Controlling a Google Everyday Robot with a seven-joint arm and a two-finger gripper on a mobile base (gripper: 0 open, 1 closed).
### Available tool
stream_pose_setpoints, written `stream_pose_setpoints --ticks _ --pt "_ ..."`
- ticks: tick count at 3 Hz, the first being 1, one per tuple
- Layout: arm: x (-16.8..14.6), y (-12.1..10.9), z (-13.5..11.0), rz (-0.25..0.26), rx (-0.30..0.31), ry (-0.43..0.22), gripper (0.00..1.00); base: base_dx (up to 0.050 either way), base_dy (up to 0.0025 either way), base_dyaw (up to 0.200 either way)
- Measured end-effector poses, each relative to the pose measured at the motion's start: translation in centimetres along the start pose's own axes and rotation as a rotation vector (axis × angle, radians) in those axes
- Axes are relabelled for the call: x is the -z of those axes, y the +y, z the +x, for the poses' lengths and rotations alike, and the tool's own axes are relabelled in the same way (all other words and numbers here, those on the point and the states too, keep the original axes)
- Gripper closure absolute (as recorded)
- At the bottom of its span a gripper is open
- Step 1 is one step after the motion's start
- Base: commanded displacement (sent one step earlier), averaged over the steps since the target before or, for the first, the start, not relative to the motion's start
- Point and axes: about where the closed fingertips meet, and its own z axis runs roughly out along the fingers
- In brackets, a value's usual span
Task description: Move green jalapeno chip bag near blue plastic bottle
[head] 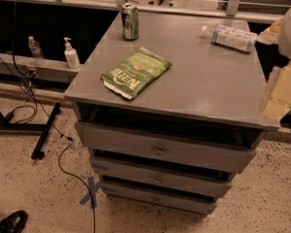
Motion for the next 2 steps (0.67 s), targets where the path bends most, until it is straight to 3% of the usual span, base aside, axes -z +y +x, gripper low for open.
stream_pose_setpoints --ticks 2 --pt "0.01 0.00 -0.01 0.000 0.000 0.000 0.00 0.050 0.00000 0.000"
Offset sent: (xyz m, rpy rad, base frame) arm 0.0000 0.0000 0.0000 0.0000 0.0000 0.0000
